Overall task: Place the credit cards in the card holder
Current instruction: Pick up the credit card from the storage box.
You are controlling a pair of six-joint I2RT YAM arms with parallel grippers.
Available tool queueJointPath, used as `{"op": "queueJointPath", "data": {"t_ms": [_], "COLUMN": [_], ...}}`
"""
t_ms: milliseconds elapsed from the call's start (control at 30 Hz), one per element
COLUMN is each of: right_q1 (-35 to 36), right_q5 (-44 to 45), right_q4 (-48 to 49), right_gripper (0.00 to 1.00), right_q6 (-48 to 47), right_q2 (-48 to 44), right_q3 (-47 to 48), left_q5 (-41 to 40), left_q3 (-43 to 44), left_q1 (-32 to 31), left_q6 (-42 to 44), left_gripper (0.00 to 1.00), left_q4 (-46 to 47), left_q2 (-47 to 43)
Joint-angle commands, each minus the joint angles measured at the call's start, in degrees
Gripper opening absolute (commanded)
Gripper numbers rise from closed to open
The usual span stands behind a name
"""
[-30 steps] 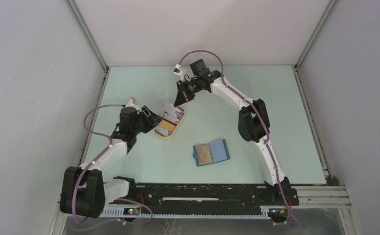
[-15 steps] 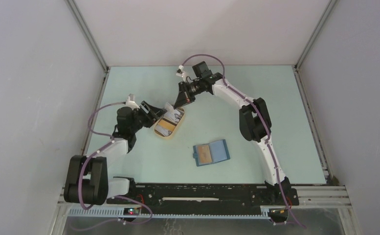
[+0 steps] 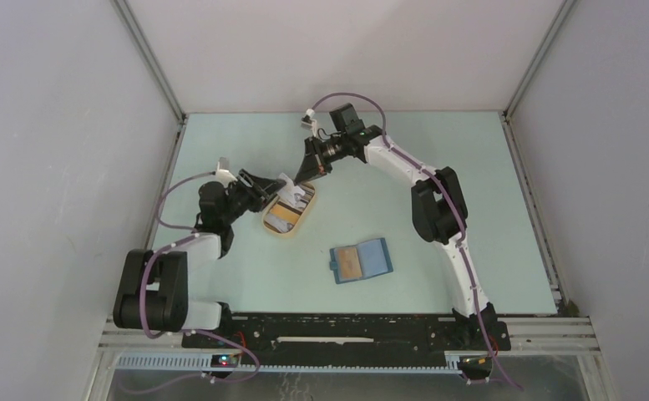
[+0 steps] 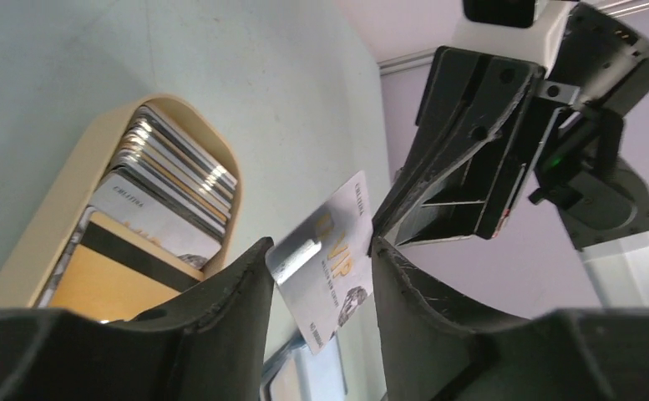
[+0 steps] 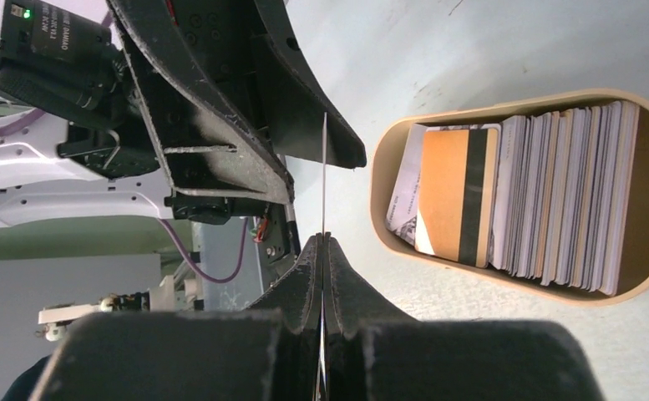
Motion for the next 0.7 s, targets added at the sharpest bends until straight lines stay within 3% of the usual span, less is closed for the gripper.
{"op": "queueJointPath", "data": {"t_ms": [0,100,167,200,267,300,467,567,667], "right_q1": [0.0,-0.1,0.0,-0.1,-0.3,-0.5,-3.0,-3.8,-4.0], "right_q5": [-2.5,-2.9,-3.3,-3.5,-4.1,-4.8,-8.5,-9.0,-8.8], "right_q4": [2.8,3.8,4.5,4.6,5.2,5.9,14.6,14.4,13.6], "right_gripper": [0.00,0.00,0.00,0.00,0.00,0.05,0.48,0.59,0.61], "right_q6": [2.9,3.6,4.3,4.4,4.9,5.8,12.4,11.8,10.0], "right_q2": [-4.7,-5.4,-6.0,-6.3,-7.3,-8.0,-14.1,-18.6,-22.0], "right_q3": [-1.0,-2.2,-3.1,-3.6,-4.8,-5.8,-14.6,-18.9,-23.0], "left_q5": [4.1,5.8,6.6,6.7,7.0,7.0,9.0,9.6,10.9], "left_q3": [-2.9,-3.7,-4.2,-4.5,-5.4,-5.8,-6.9,-7.3,-6.9], "left_q1": [0.8,0.8,0.9,0.9,0.8,0.9,0.9,0.9,0.9], "left_q6": [-8.0,-12.1,-14.4,-15.8,-18.8,-20.6,-34.0,-37.2,-35.5], "left_gripper": [0.46,0.24,0.04,0.01,0.00,0.00,0.00,0.00,0.00], "left_q4": [14.9,22.1,26.4,28.9,33.6,35.5,43.0,44.1,44.1], "left_q2": [2.7,5.3,6.9,7.6,8.9,9.4,12.5,12.0,9.5]}}
